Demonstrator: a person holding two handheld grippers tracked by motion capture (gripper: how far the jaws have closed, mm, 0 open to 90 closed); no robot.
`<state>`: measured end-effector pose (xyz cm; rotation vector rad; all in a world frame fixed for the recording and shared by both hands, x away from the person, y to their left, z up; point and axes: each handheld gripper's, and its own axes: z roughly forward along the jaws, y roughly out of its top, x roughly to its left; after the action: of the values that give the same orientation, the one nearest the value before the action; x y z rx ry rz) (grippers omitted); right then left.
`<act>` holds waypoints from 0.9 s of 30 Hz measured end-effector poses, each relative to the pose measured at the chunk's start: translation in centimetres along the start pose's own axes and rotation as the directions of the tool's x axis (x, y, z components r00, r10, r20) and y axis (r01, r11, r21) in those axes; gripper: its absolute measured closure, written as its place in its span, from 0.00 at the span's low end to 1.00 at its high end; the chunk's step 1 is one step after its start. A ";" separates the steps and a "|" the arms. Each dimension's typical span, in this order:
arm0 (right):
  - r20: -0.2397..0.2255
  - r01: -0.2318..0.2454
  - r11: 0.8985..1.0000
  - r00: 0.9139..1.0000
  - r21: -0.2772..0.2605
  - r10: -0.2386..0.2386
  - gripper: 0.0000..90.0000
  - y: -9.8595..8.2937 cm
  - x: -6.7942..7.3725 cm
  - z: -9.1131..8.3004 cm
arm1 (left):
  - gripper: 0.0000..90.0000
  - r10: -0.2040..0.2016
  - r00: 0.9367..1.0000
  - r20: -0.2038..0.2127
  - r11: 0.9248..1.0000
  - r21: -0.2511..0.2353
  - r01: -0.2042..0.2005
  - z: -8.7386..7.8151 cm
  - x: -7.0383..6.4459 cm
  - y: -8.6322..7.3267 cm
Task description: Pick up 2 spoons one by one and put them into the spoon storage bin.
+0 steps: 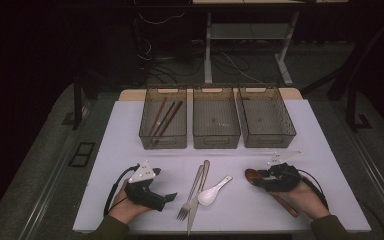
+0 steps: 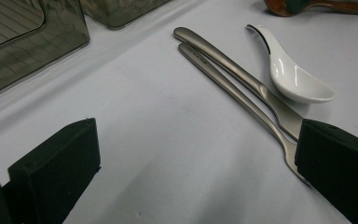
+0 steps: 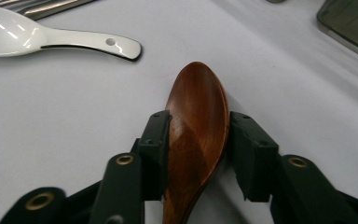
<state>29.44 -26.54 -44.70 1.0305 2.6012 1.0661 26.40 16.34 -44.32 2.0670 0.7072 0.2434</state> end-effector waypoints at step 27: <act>-0.031 0.016 1.000 0.999 0.004 -0.016 0.89 1.0 0.5 -0.4 | 0.00 -0.001 1.000 0.004 1.000 -0.005 0.001 0.0 0.0 0.0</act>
<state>29.43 -25.90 -43.62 1.0002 2.6321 1.0825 26.37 16.33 -44.31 2.0623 0.7041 0.2400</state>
